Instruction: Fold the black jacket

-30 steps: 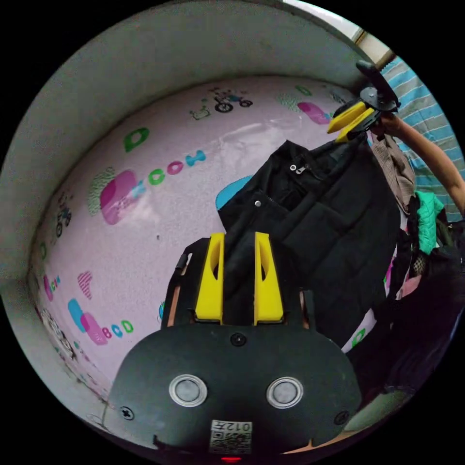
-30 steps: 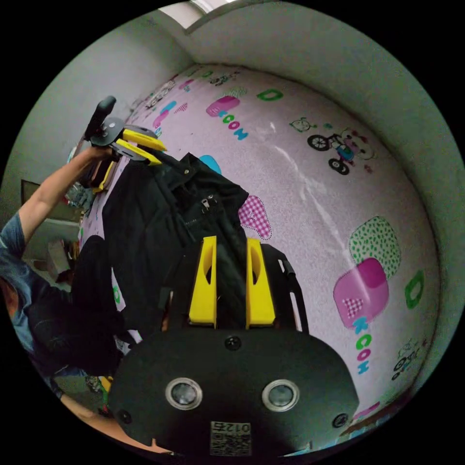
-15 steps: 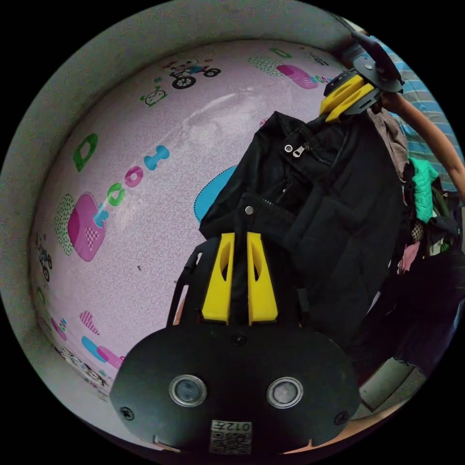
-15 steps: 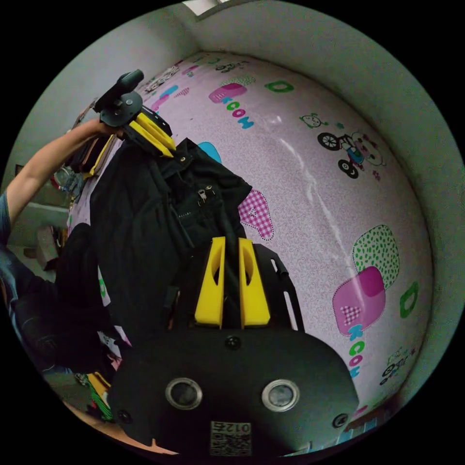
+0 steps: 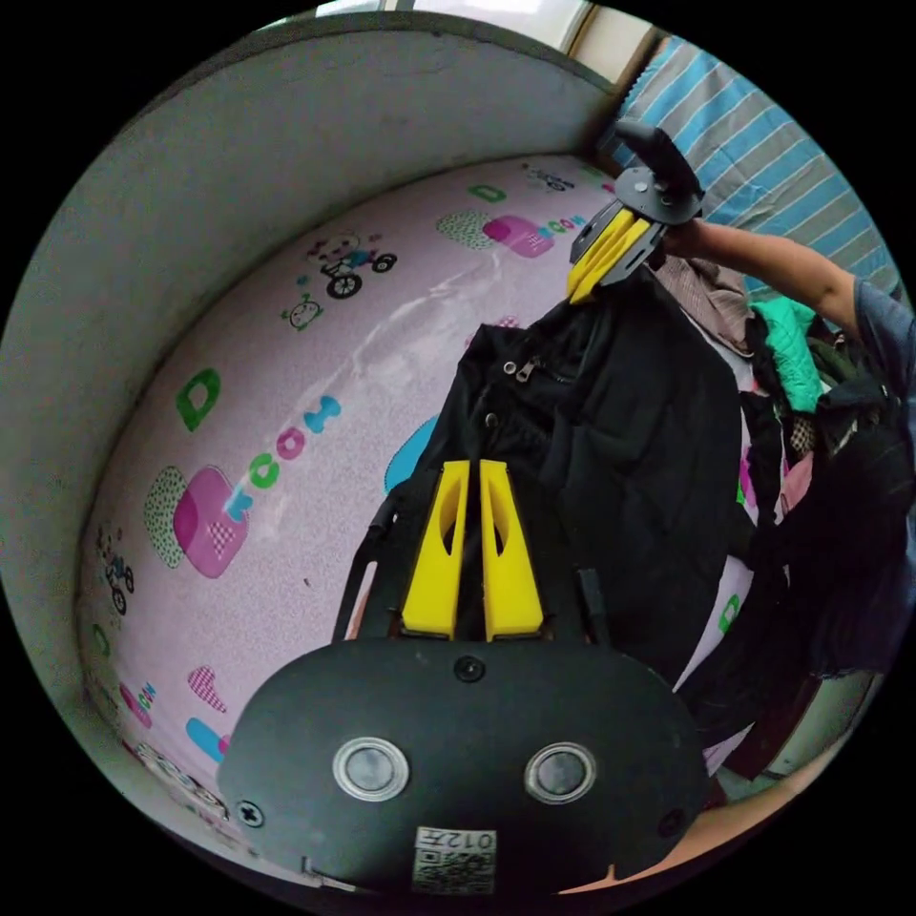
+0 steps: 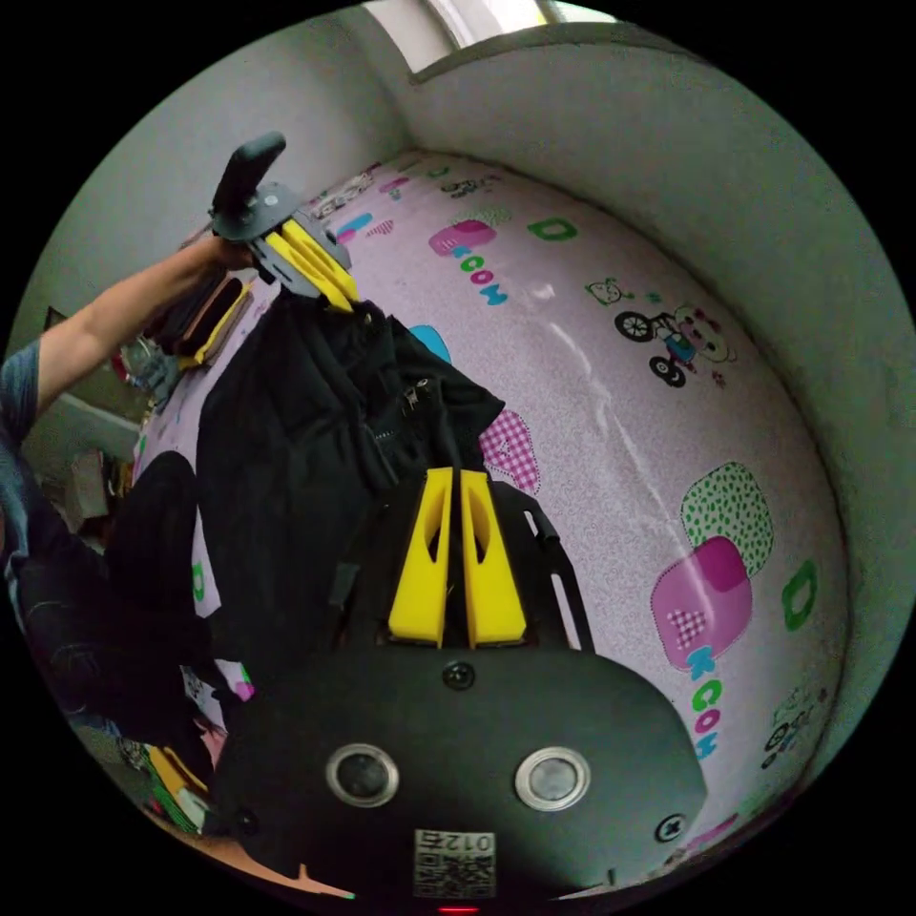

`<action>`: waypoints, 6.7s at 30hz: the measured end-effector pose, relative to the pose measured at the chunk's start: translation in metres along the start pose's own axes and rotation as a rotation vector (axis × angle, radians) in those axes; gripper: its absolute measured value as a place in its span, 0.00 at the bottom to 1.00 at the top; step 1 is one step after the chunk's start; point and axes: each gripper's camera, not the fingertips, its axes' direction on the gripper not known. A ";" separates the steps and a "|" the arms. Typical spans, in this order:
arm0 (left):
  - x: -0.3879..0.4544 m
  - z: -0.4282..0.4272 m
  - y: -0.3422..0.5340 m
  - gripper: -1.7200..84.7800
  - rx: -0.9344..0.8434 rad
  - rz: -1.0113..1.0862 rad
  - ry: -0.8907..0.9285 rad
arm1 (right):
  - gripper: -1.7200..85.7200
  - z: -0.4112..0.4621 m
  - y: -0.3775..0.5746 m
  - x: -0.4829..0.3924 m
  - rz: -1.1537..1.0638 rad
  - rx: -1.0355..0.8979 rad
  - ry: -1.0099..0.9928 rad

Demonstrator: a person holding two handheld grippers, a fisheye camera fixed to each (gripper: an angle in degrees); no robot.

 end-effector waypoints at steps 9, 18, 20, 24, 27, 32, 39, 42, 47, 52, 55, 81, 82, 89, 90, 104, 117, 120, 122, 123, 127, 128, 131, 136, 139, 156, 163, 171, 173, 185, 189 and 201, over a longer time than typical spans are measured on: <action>-0.005 0.079 0.002 0.02 -0.147 -0.072 0.058 | 0.01 -0.012 -0.023 0.000 0.024 0.122 -0.116; -0.014 0.072 0.028 0.02 -0.087 -0.157 0.092 | 0.01 0.051 -0.077 0.020 0.084 -0.112 -0.047; -0.012 0.075 0.029 0.02 -0.096 -0.156 0.084 | 0.02 0.066 -0.089 0.012 0.057 -0.169 0.010; -0.008 0.078 0.030 0.02 -0.114 -0.143 0.072 | 0.03 0.052 -0.106 0.004 0.026 -0.143 0.072; -0.005 0.072 0.035 0.02 -0.090 -0.123 0.054 | 0.04 0.024 -0.112 0.003 0.061 -0.002 0.057; -0.007 0.058 0.051 0.02 -0.010 -0.107 0.068 | 0.09 0.030 -0.122 0.003 0.010 -0.043 -0.059; 0.003 0.023 0.072 0.02 0.102 -0.059 0.042 | 0.09 0.064 -0.149 0.032 0.039 -0.195 -0.209; 0.013 0.000 0.079 0.02 0.171 -0.008 0.036 | 0.03 0.060 -0.156 0.031 -0.030 -0.203 -0.180; 0.011 -0.040 0.091 0.02 0.334 0.037 0.066 | 0.01 0.039 -0.163 0.048 -0.019 -0.061 -0.268; -0.029 0.033 0.070 0.02 0.170 -0.142 0.124 | 0.01 0.080 -0.167 0.046 0.000 -0.199 -0.157; -0.033 0.066 0.055 0.02 0.082 -0.171 0.125 | 0.01 0.080 -0.170 0.046 -0.011 -0.199 -0.149; -0.022 0.004 0.107 0.13 -0.103 -0.195 -0.016 | 0.13 -0.033 -0.060 0.102 0.013 -0.169 -0.114; -0.022 0.009 0.104 0.13 -0.108 -0.191 -0.014 | 0.13 -0.026 -0.061 0.101 -0.008 -0.201 -0.108; -0.021 0.042 0.085 0.08 -0.249 -0.145 -0.046 | 0.06 0.000 -0.045 0.101 -0.047 -0.309 -0.068; -0.018 0.039 0.084 0.06 -0.249 -0.128 -0.081 | 0.05 -0.002 -0.042 0.101 -0.051 -0.300 -0.059; -0.068 -0.003 0.146 0.02 0.070 -0.350 -0.033 | 0.01 -0.015 0.027 0.158 0.160 -0.096 -0.076; -0.071 0.083 0.150 0.03 -0.041 -0.528 -0.165 | 0.06 0.032 0.064 0.171 0.274 -0.127 0.064; -0.072 0.055 0.177 0.04 0.055 -0.606 -0.226 | 0.11 0.008 0.090 0.184 0.372 -0.008 0.014; -0.070 0.032 0.199 0.05 0.136 -0.668 -0.243 | 0.12 -0.016 0.124 0.199 0.495 0.124 -0.080; -0.066 0.019 0.214 0.05 0.183 -0.706 -0.230 | 0.12 -0.021 0.134 0.203 0.527 0.145 -0.097; -0.050 0.014 0.255 0.08 0.203 -0.797 -0.158 | 0.15 -0.018 0.197 0.228 0.721 0.141 -0.134; -0.049 0.023 0.269 0.10 0.197 -0.843 -0.109 | 0.16 -0.009 0.210 0.235 0.767 0.118 -0.166; -0.060 0.060 0.305 0.12 0.175 -0.984 0.027 | 0.16 0.017 0.232 0.250 0.878 0.119 -0.265; -0.092 0.109 0.334 0.10 0.254 -1.129 0.240 | 0.08 0.040 0.246 0.258 0.894 0.157 -0.321; -0.100 0.110 0.323 0.07 0.250 -1.076 0.170 | 0.03 0.044 0.253 0.260 0.880 0.148 -0.276; -0.077 0.085 0.388 0.12 0.217 -0.910 0.121 | 0.12 0.039 0.338 0.229 0.685 0.164 -0.257; -0.005 0.117 0.445 0.13 0.155 -0.882 0.265 | 0.16 0.055 0.433 0.179 0.678 0.034 -0.363; 0.003 0.146 0.436 0.08 0.156 -0.856 0.294 | 0.14 0.092 0.468 0.159 0.650 0.023 -0.490; 0.004 0.146 0.430 0.06 0.146 -0.832 0.275 | 0.08 0.097 0.467 0.154 0.619 0.030 -0.477; 0.007 0.144 0.444 0.03 0.193 -0.899 0.283 | 0.03 0.125 0.479 0.122 0.660 -0.015 -0.396; 0.015 0.094 0.463 0.03 0.303 -1.006 0.110 | 0.02 0.098 0.476 0.100 0.698 0.011 -0.182; -0.021 0.127 0.212 0.02 0.073 -0.691 -0.243 | 0.01 0.141 0.294 0.043 0.374 0.103 0.084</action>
